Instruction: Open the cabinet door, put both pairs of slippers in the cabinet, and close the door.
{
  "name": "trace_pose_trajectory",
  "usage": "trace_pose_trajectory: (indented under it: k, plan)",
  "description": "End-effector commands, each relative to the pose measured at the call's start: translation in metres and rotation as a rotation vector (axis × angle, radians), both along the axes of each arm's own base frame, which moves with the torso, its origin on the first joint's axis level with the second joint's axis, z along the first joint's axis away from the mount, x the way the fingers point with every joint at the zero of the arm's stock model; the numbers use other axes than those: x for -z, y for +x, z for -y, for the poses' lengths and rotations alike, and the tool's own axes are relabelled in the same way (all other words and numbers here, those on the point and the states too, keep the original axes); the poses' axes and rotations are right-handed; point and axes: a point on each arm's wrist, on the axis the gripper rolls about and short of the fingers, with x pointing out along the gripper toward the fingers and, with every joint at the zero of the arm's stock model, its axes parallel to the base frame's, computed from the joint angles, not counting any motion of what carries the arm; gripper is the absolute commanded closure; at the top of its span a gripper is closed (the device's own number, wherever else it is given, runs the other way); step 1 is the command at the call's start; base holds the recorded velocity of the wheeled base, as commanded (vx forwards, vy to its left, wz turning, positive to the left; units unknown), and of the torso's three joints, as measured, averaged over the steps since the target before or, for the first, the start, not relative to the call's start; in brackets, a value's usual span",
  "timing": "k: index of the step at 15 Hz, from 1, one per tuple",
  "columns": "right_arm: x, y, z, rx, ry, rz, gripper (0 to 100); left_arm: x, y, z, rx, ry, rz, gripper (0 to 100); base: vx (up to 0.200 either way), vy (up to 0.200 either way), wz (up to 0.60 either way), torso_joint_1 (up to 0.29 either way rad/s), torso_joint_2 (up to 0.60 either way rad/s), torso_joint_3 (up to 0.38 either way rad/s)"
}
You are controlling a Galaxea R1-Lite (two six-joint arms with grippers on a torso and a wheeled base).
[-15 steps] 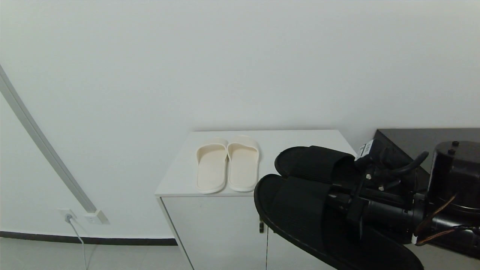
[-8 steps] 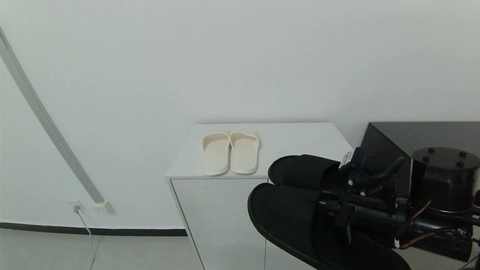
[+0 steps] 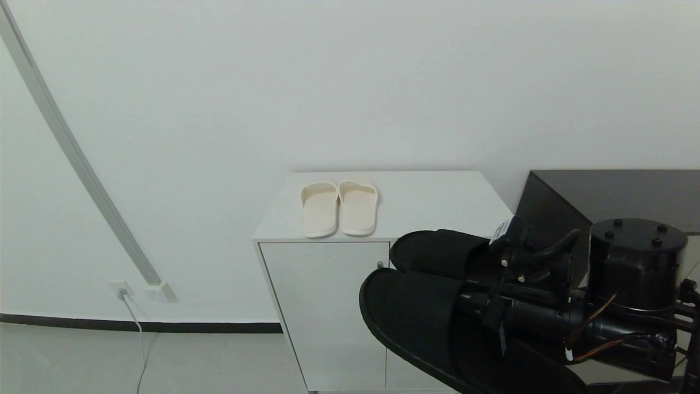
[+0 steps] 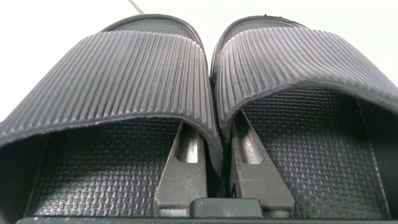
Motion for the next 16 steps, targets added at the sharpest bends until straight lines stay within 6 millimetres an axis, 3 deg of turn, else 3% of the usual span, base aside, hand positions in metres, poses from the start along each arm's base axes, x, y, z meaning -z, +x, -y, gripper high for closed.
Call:
trace_pose_trajectory:
  k: [1,10,11,16]
  plan:
    - [0.0021,0.0002,0.0005,0.002,-0.003,-0.002,100,0.0000,0.0001,0.0000,0.000,0.000,-0.001,100,0.000,0.000,0.00,0.000,0.00,0.000]
    - [0.0060,-0.0002,0.0004,-0.001,-0.009,-0.004,100,0.0000,0.0001,0.0001,0.003,0.002,-0.001,100,0.000,0.000,0.00,0.000,0.00,0.000]
    - [0.0062,-0.0004,0.0005,-0.003,-0.011,-0.002,100,0.0002,0.0001,0.0001,0.003,0.002,-0.003,0,0.000,0.000,0.00,0.000,0.00,0.000]
    - [0.0082,-0.0011,0.0006,-0.004,-0.016,-0.008,100,0.0000,0.0001,0.0000,0.002,0.000,-0.001,0,0.000,0.000,0.00,-0.052,0.13,0.072]
